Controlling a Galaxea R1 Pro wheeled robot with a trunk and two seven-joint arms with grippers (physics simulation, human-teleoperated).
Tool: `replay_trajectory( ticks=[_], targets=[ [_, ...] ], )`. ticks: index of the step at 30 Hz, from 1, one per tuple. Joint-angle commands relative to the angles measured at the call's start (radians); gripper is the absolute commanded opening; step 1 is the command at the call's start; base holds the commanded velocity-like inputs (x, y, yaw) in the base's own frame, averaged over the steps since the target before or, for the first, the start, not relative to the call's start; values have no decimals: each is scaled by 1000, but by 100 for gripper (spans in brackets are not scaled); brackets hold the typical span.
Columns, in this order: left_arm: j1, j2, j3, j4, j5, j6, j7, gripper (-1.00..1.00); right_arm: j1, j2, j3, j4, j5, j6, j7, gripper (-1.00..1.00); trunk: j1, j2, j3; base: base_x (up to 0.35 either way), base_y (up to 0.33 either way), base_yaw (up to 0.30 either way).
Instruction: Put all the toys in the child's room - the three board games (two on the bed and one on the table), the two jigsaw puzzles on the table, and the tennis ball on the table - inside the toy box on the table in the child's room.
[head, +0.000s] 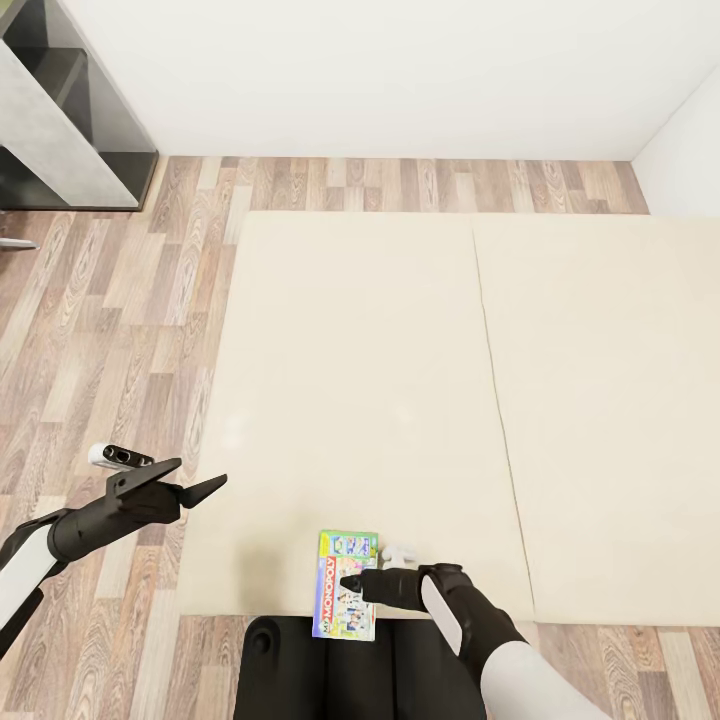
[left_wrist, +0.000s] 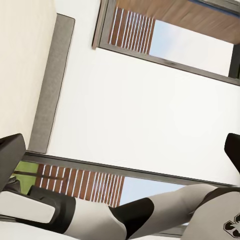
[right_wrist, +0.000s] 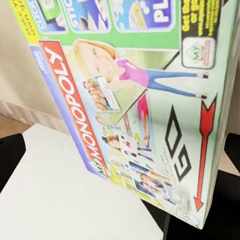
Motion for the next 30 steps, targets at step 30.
replay_trajectory(
  ticks=[30],
  targets=[
    [-1,1,-1,3,4,6,-1,100,0,0,0,-1,-6,6,-8,100,1,-2,-1,0,0,0]
  ],
)
